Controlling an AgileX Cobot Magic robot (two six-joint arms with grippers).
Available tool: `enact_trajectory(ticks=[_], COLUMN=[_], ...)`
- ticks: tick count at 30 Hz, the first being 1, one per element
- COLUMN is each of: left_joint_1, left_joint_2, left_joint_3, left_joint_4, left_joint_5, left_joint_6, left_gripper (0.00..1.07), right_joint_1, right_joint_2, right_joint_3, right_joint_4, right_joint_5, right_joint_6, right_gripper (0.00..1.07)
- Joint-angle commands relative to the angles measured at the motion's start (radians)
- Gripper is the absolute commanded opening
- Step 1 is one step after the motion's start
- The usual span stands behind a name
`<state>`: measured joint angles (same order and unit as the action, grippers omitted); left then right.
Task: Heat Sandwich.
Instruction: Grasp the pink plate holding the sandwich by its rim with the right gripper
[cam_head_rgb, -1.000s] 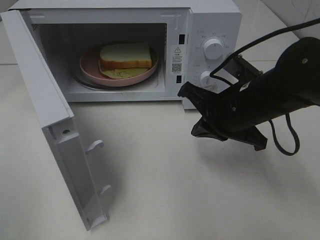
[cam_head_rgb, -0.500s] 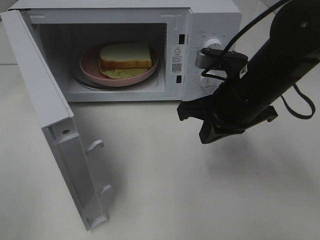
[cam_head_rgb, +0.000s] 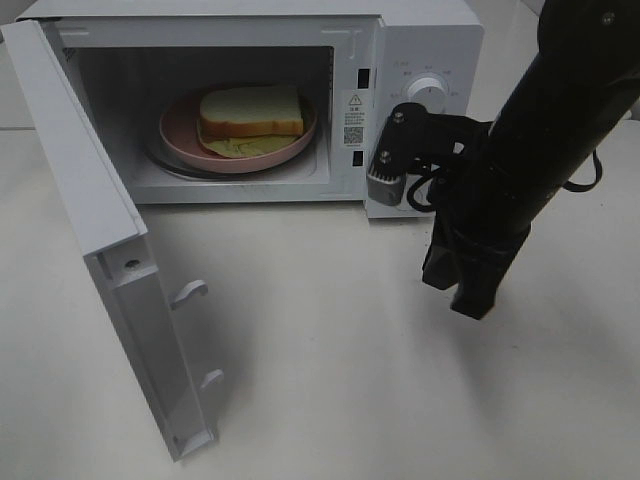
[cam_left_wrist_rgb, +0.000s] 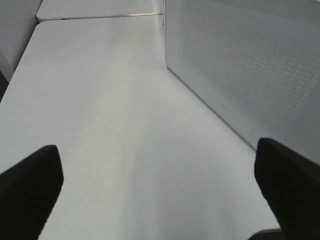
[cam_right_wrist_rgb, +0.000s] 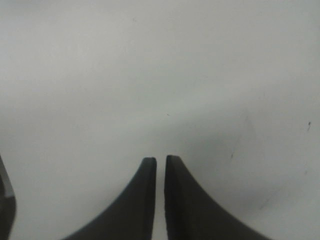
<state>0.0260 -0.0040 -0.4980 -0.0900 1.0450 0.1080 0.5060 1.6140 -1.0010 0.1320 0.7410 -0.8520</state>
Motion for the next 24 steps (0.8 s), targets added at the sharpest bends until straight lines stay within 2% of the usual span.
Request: enact_trajectory(ticks=[1, 3, 7, 10, 13, 14, 15, 16, 17, 18, 19, 20, 21, 23, 24], left_joint_1=[0.002, 0.002, 0.002, 0.002, 0.002, 0.002, 0.002, 0.002, 0.002, 0.002, 0.002, 0.002, 0.002, 0.002, 0.002], left_joint_2=[-0.027, -0.027, -0.027, -0.027, -0.027, -0.027, -0.027, -0.027, -0.027, -0.027, -0.027, -0.027, -0.027, -0.027, -0.027], left_joint_3=[0.002, 0.002, 0.002, 0.002, 0.002, 0.002, 0.002, 0.002, 0.002, 0.002, 0.002, 0.002, 0.002, 0.002, 0.002], left_joint_4=[-0.005, -0.005, -0.005, -0.005, -0.005, -0.005, -0.005, -0.005, -0.005, -0.005, -0.005, -0.005, -0.005, -0.005, -0.005], left_joint_5=[-0.016, -0.016, -0.016, -0.016, -0.016, -0.016, -0.016, -0.016, -0.016, -0.016, -0.016, -0.016, -0.016, -0.016, -0.016], left_joint_6=[-0.003, -0.003, -0.003, -0.003, -0.003, -0.003, -0.003, -0.003, -0.003, -0.003, -0.003, -0.003, -0.003, -0.003, -0.003], left_gripper=[1.0, 1.0, 1.0, 1.0, 1.0, 1.0, 1.0, 1.0, 1.0, 1.0, 1.0, 1.0, 1.0, 1.0, 1.0], right_joint_1=[-0.006, -0.006, -0.006, -0.006, -0.006, -0.006, -0.005, -0.005, -0.005, -0.005, -0.005, -0.005, -0.005, -0.005, -0.005], right_joint_2=[-0.008, -0.008, -0.008, -0.008, -0.008, -0.008, -0.008, -0.008, -0.008, -0.008, -0.008, -0.008, -0.008, -0.008, -0.008], right_joint_3=[-0.007, -0.007, -0.007, -0.007, -0.007, -0.007, -0.007, -0.007, -0.007, -0.007, -0.007, -0.011, -0.012, -0.012, -0.012], right_joint_4=[0.0, -0.001, -0.027, -0.052, -0.126, -0.126, -0.144, -0.168, -0.176, -0.176, -0.18, -0.18, -0.18, -0.18, -0.18], right_joint_5=[0.026, 0.026, 0.024, 0.022, 0.008, 0.008, 0.001, -0.014, -0.023, -0.023, -0.03, -0.032, -0.032, -0.033, -0.033], right_joint_6=[-0.287, -0.455, -0.582, -0.593, -0.585, -0.585, -0.579, -0.564, -0.552, -0.552, -0.534, -0.504, -0.486, -0.46, -0.46], right_gripper=[0.11, 0.12, 0.14, 0.16, 0.29, 0.29, 0.35, 0.48, 0.54, 0.54, 0.61, 0.74, 0.81, 0.91, 0.91])
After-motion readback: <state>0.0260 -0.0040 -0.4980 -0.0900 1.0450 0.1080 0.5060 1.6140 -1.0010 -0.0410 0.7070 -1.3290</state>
